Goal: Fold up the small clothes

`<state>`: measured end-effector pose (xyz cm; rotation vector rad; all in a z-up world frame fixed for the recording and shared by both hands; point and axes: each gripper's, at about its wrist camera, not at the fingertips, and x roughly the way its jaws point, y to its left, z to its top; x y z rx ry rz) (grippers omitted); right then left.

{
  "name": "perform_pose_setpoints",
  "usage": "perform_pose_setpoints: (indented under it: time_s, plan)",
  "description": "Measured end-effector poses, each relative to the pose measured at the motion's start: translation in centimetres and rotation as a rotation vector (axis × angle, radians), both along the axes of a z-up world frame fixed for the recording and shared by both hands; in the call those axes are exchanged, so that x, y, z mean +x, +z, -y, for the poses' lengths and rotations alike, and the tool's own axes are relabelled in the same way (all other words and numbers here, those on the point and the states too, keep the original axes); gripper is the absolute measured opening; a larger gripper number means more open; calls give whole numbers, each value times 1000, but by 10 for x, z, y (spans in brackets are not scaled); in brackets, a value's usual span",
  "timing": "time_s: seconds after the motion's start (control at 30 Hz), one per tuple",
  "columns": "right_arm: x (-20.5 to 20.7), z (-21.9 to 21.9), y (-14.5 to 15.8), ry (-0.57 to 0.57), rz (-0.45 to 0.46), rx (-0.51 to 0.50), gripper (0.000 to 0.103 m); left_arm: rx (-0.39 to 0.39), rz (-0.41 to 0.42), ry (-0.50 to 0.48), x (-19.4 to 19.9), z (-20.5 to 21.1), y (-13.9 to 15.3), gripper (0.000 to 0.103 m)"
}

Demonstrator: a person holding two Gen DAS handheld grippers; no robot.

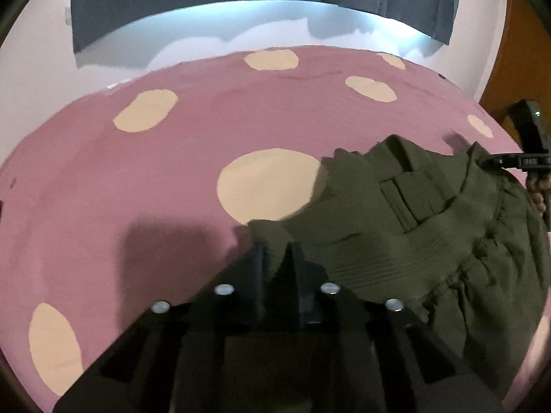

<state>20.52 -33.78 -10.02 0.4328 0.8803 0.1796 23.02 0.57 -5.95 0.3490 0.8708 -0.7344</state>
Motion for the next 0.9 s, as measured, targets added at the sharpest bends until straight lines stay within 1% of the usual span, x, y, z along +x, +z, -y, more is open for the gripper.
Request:
perform_pose_setpoints:
  time_s: [0.03, 0.07, 0.13, 0.2, 0.27, 0.3, 0.33, 0.4, 0.5, 0.53, 0.57, 0.63, 0.7, 0.77, 0.8, 0.87, 0.9]
  plan:
    - [-2, -1, 2, -5, 2, -12, 13, -9, 18, 16, -2, -2, 5, 11]
    - [-6, 0, 7, -16, 25, 6, 12, -22, 27, 28, -3, -3, 9, 11]
    - [-13, 1, 21, -26, 76, 35, 11, -75, 55, 57, -7, -9, 25, 10]
    - [-16, -2, 36, -26, 124, 24, 11, -100, 99, 96, -7, -11, 40, 10]
    - [-11, -4, 46, -35, 154, 13, 11, -101, 136, 137, -1, -9, 48, 10]
    - [-6, -3, 47, -49, 155, 16, 11, -92, 141, 155, 4, -7, 47, 9]
    - [-2, 0, 45, -63, 149, 15, 11, -74, 138, 175, 9, -5, 43, 9]
    - [11, 3, 32, -93, 108, -20, 11, -18, 128, 199, 18, 1, 26, 10]
    - [25, 10, -1, -133, 19, 8, 11, 54, 76, 228, 31, 7, -8, 10]
    - [27, 13, -11, -143, -4, 15, 11, 60, 63, 232, 34, 7, -16, 10]
    - [29, 17, -23, -153, -21, 44, 11, 59, 53, 235, 35, 7, -21, 10]
    - [29, 26, -34, -163, -9, 117, 11, 51, 40, 239, 40, 6, -27, 10]
    - [28, 33, -38, -172, -3, 182, 11, 36, 19, 246, 44, 4, -31, 10]
    - [28, 34, -38, -175, -8, 202, 11, 31, 1, 239, 46, 3, -30, 10]
    - [28, 34, -36, -178, -10, 204, 12, 16, -15, 239, 48, 1, -26, 12]
    - [26, 32, -30, -190, -11, 207, 17, -24, -51, 250, 49, -6, -18, 14]
    - [23, 33, -28, -204, -7, 198, 26, -58, -76, 258, 47, -14, -11, 15]
